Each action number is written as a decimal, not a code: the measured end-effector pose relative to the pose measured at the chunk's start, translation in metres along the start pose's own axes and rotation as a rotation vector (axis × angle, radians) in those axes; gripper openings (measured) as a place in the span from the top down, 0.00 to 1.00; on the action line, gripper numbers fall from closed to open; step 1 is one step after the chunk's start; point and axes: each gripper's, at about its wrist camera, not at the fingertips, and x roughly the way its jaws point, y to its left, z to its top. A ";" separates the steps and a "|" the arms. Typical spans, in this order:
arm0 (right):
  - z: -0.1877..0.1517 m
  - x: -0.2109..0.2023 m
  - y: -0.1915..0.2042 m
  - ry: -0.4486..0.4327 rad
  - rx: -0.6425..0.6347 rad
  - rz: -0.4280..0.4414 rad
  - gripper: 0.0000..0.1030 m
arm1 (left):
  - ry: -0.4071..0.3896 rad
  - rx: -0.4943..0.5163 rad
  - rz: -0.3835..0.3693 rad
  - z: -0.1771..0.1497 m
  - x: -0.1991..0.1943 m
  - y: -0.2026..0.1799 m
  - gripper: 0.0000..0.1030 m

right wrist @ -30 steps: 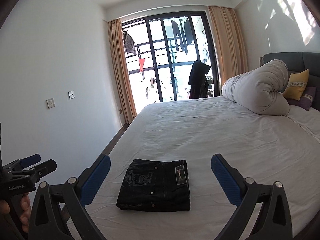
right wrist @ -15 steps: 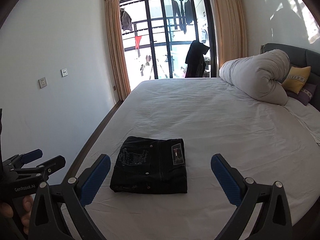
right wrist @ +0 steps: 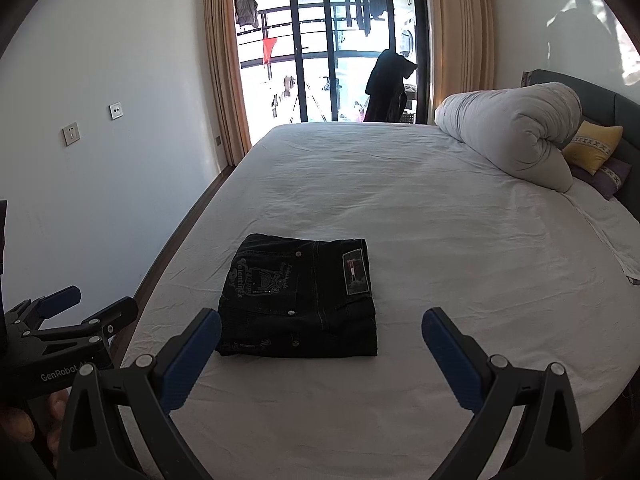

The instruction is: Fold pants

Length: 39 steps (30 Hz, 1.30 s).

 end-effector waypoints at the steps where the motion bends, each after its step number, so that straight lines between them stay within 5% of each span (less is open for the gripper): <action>1: 0.000 0.001 0.000 0.006 0.004 -0.002 0.00 | 0.003 -0.001 0.001 -0.001 0.001 0.000 0.00; 39: -0.013 0.009 -0.008 0.061 0.018 -0.037 0.00 | 0.010 0.031 -0.036 -0.007 0.002 -0.014 0.00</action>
